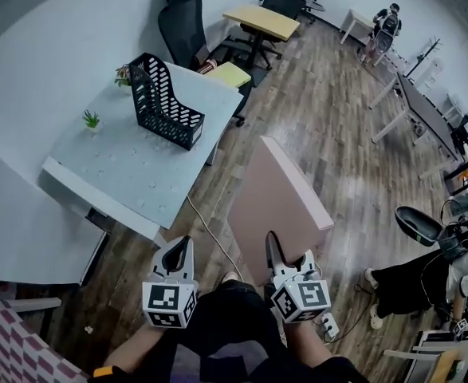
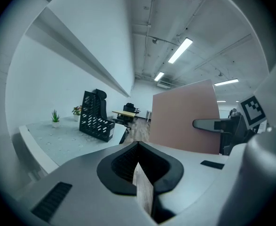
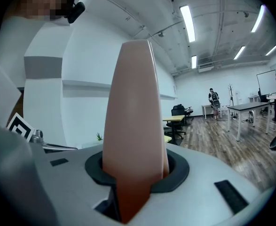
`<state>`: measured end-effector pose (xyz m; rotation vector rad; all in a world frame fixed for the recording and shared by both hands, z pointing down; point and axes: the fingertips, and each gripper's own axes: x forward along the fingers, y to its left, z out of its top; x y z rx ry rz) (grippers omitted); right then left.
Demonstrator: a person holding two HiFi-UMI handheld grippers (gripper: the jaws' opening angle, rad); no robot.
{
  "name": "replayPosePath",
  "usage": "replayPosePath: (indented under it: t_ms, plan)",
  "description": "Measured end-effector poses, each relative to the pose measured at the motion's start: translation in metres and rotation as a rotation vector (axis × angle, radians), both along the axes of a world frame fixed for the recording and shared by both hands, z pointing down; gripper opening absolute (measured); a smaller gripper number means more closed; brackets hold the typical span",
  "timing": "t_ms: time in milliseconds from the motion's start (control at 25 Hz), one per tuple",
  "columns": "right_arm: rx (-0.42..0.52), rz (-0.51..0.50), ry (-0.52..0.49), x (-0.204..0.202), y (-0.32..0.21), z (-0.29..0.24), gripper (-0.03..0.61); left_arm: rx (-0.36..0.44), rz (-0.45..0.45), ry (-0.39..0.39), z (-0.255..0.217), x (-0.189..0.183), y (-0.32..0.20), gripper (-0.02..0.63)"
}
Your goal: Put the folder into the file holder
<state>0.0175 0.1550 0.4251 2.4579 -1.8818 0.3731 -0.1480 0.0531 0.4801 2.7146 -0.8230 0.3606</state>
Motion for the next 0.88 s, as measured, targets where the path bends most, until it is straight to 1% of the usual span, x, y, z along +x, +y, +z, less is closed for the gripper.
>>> replayPosePath:
  t_ms: [160, 280, 400, 520, 680, 880]
  plan:
    - [0.006, -0.034, -0.002, 0.000, -0.025, -0.002, 0.145, 0.018, -0.036, -0.019, -0.001, -0.012, -0.014, 0.009]
    - [0.018, -0.075, -0.014, 0.003, -0.053, 0.002, 0.145, 0.022, -0.106, -0.031, 0.002, -0.028, -0.035, 0.009]
    - [0.041, -0.137, -0.012, 0.004, -0.090, 0.002, 0.144, 0.027, -0.171, -0.036, 0.006, -0.032, -0.060, 0.009]
    - [0.054, -0.199, -0.016, 0.011, -0.125, -0.001, 0.145, 0.047, -0.222, -0.041, 0.002, -0.024, -0.085, 0.009]
    - [0.075, -0.286, -0.027, 0.031, -0.168, -0.012, 0.144, 0.062, -0.307, -0.043, -0.011, -0.007, -0.116, 0.009]
    - [0.119, -0.391, -0.029, 0.066, -0.214, -0.031, 0.144, 0.052, -0.392, -0.068, -0.015, 0.024, -0.141, 0.009]
